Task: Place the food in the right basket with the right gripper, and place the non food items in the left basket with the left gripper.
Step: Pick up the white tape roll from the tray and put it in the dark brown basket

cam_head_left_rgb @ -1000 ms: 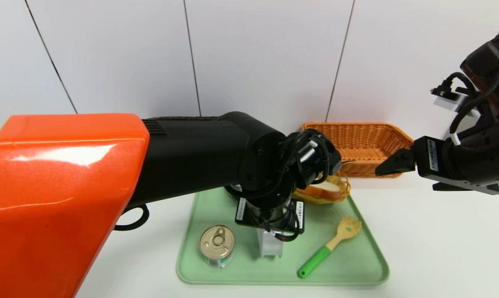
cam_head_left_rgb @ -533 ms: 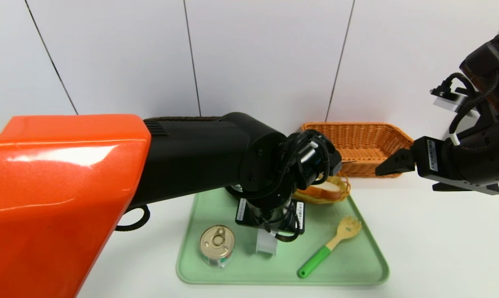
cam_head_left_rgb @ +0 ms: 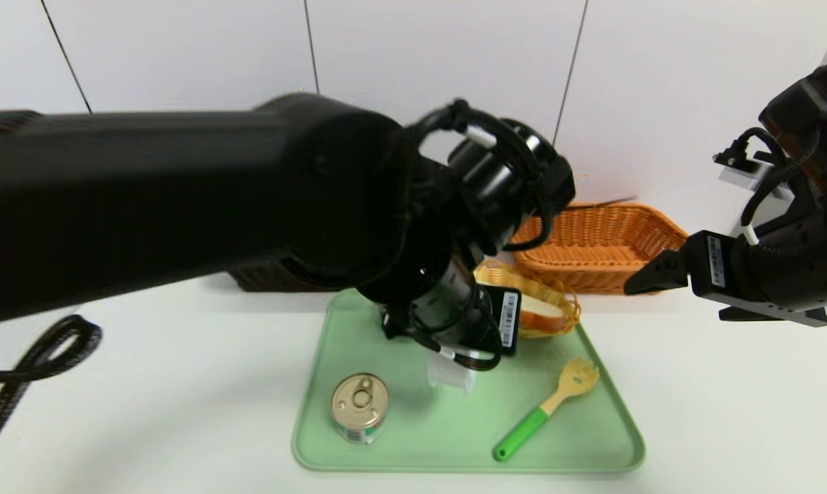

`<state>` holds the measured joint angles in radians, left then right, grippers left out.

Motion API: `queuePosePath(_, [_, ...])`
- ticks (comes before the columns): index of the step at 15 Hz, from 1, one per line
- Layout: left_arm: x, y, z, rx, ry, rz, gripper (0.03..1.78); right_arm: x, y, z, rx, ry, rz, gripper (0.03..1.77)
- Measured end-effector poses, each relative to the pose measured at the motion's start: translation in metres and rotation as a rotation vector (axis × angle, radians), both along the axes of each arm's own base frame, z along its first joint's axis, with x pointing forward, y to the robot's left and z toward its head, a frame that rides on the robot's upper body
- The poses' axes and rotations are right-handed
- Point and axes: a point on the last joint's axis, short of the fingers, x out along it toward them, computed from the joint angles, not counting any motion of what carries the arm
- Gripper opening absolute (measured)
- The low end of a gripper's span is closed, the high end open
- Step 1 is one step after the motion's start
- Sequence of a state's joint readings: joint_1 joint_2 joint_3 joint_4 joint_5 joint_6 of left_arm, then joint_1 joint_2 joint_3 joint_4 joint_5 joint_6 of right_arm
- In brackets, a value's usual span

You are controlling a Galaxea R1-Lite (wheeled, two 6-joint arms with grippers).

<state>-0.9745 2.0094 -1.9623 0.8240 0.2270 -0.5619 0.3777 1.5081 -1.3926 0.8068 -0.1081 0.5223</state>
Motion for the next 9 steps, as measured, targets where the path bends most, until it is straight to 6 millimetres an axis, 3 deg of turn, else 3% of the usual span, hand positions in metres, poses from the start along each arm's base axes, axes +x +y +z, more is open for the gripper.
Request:
queuePosePath(2, [0.005, 0.024, 0.031, -0.086, -0.093, 0.027, 0.59, 0.003, 0.001, -0.004, 0.008, -0.021, -0.001, 1.71])
queuePosePath(5, [0.038, 0.079, 0.072, -0.175, -0.293, 0.168, 0.59, 0.004, 0.001, -0.011, 0.004, -0.016, -0.004, 1.71])
queuePosePath(9, [0.084, 0.156, 0.097, -0.203, -0.487, 0.375, 0.59, 0.002, 0.001, -0.016, 0.03, 0.007, -0.042, 1.71])
